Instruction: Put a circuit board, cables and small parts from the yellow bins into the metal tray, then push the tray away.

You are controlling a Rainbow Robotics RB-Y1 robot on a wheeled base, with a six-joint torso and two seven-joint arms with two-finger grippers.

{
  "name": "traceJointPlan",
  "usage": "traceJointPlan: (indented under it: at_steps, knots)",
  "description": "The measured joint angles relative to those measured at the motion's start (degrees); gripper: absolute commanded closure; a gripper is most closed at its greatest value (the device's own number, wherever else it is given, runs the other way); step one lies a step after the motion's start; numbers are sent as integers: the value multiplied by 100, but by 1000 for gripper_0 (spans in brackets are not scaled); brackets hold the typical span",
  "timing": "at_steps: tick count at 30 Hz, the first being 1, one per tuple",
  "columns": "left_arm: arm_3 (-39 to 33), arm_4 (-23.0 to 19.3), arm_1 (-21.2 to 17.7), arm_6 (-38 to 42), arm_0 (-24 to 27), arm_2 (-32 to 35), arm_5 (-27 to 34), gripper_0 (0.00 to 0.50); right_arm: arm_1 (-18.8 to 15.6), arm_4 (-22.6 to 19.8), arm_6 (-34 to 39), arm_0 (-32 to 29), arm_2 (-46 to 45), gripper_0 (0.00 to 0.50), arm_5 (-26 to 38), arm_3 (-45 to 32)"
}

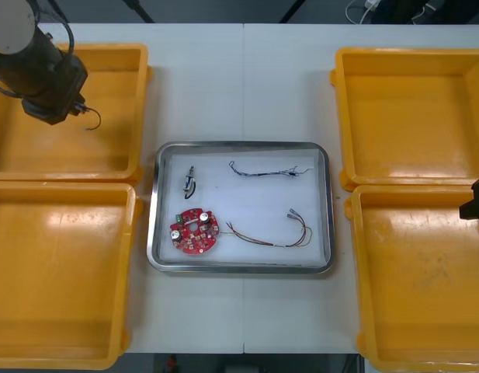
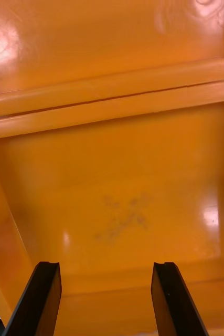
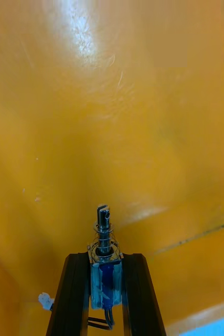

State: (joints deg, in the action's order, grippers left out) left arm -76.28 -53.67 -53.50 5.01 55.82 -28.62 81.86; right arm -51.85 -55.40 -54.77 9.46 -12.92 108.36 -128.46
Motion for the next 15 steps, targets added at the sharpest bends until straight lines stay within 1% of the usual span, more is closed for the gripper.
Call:
traceJointPlan:
  at_steps: [3, 6, 11, 13, 15]
  knots:
    - [-361, -58, -163, -86, 0, 155, 361, 500, -2, 0, -89, -2, 0, 0, -93, 33]
    - [-690, -130, -296, -461, 0, 291, 661, 500, -3, -1, -89, -2, 0, 0, -182, 79]
    - [-1066, -145, -389, -1841, 0, 462, 1075, 500, -4, -1, -95, -3, 0, 0, -189, 104]
    - [-1197, -114, -389, -2424, 0, 488, 1226, 500, -4, -1, -105, -3, 0, 0, -189, 109]
    - [-1335, -40, -388, -2830, 0, 489, 1356, 500, -4, 0, -107, -4, 0, 0, -189, 113]
